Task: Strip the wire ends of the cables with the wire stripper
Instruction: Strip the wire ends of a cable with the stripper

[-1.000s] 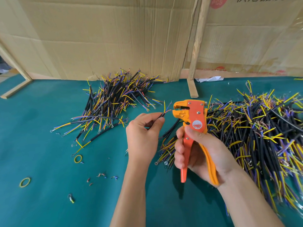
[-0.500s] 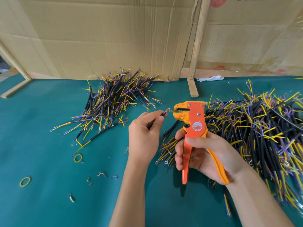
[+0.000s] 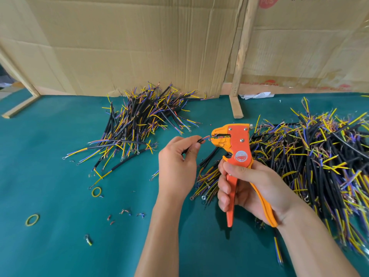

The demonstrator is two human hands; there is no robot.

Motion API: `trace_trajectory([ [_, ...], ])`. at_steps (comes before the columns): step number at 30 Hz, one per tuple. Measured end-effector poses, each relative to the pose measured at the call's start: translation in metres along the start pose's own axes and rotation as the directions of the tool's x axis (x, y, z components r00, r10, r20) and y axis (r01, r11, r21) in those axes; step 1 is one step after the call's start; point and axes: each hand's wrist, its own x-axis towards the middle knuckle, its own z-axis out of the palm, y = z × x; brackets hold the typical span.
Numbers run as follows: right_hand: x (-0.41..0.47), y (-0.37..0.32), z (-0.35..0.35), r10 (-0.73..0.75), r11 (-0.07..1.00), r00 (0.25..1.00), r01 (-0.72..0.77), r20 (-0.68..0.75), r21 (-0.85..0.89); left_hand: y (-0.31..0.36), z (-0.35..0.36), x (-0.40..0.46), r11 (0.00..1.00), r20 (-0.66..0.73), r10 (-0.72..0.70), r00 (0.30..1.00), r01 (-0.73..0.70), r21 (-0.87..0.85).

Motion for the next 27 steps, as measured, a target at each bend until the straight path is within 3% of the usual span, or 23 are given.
trace_trajectory([
  [20,0.0003,0.0013,0.0011,0.02,1.0,1.0,-0.02,-0.012,0.01,-0.0036,-0.0015,0.0004,0.997,-0.002,0.051,0.999,-0.051,0.059],
  [27,0.0027,0.0024,0.0065,0.0,1.0,0.997,0.001,-0.08,0.002,-0.0012,-0.0011,0.0001,0.997,0.004,0.045,0.999,-0.045,0.054],
])
